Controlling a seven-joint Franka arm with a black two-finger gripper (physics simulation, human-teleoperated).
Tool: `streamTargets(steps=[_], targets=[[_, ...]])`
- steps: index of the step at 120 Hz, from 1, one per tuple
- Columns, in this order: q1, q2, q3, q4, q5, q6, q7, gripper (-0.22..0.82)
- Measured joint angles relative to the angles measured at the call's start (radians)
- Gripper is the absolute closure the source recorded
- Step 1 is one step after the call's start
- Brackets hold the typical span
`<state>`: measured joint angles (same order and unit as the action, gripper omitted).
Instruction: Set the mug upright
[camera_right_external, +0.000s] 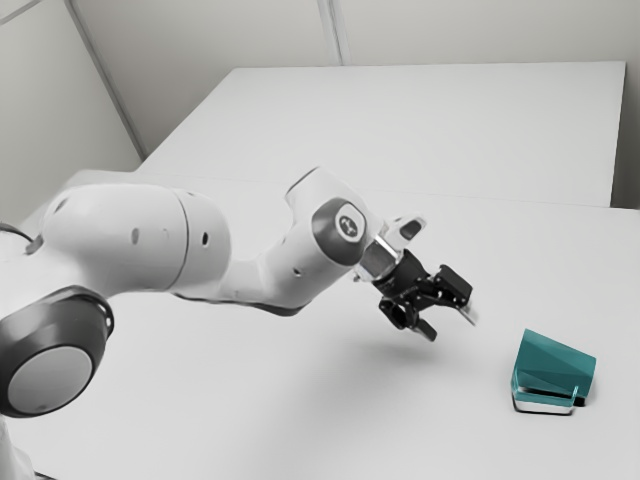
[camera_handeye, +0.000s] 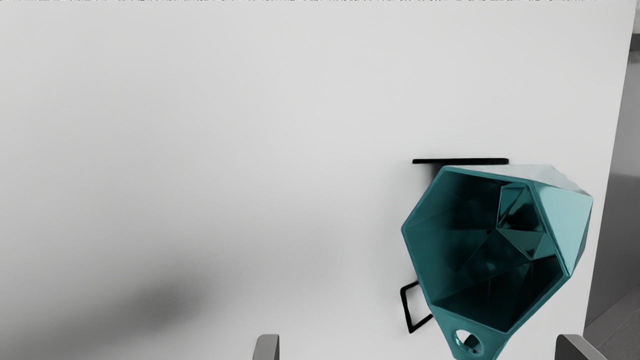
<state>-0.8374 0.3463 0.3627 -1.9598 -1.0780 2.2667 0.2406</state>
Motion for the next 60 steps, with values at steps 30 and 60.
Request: streamTargets(steps=[30,60], targets=[[-0.038,0.070,-0.010,0.097,-0.078,0.018,0.039,0.00],[-0.069,0.165,-0.016,0.198,-0.156,0.022,0.072,0.00]])
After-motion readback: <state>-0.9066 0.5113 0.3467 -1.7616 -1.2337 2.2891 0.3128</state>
